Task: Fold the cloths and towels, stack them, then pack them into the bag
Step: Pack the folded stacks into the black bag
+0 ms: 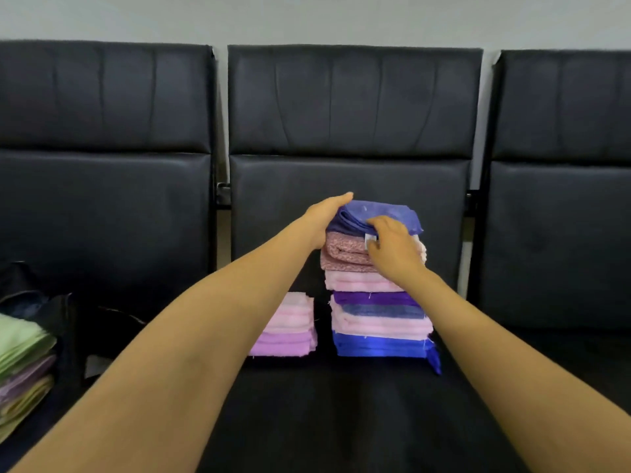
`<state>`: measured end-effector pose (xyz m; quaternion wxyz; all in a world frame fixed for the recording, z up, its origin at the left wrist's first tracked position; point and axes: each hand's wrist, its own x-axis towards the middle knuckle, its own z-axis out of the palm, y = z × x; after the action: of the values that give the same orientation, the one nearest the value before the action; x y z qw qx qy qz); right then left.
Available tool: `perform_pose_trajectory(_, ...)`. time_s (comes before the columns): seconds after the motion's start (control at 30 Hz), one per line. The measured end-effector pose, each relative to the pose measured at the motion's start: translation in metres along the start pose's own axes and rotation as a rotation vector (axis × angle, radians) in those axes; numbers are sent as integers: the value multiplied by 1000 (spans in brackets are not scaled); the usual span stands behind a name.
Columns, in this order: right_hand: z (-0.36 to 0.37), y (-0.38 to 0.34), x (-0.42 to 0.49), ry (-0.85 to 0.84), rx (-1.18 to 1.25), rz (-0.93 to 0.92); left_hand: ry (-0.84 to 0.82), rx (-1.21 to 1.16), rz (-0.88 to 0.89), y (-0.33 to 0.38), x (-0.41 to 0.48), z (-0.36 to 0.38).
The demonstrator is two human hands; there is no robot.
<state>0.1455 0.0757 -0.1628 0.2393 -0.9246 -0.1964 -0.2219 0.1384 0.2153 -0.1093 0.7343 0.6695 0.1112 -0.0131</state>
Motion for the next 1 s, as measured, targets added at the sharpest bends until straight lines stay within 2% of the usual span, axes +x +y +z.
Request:
perform_pose_trajectory(0.07,7,6,-6,67,20,-67,49,25,11,-4,12,4)
perform_pose_trajectory(0.17,12,10,-9,155,87,-45,105,61,97,-15,32,7)
perform_pose_trajectory(0.3,2,-1,-8,370,225,55,10,-74,210,-3,-4,11)
perform_pose_trajectory(0.4,-19,-23,-4,433,519,217,-74,-226,172,4,-24,-3)
perform_pose_trajectory(0.53,-31,-58,-4,343,845,380,-44,-327,167,1,-52,-50)
perform_pose_trajectory(0.67,-13,-94,-3,10,1187,470,22,-389,116,-14,-68,-116)
perform_pose_trajectory(0.7,-4,-103,-5,-56,1207,486,52,-375,89,-21,-69,-132)
perform_pose_trajectory(0.77,21,-118,-11,-121,1103,506,125,-282,15,-39,-68,-157)
perform_pose_trajectory(0.9,64,-128,-33,-175,686,430,261,-33,-86,-76,-57,-179)
perform_pose_trajectory(1.0,90,-122,-49,-207,474,364,282,-43,-151,-102,-45,-180)
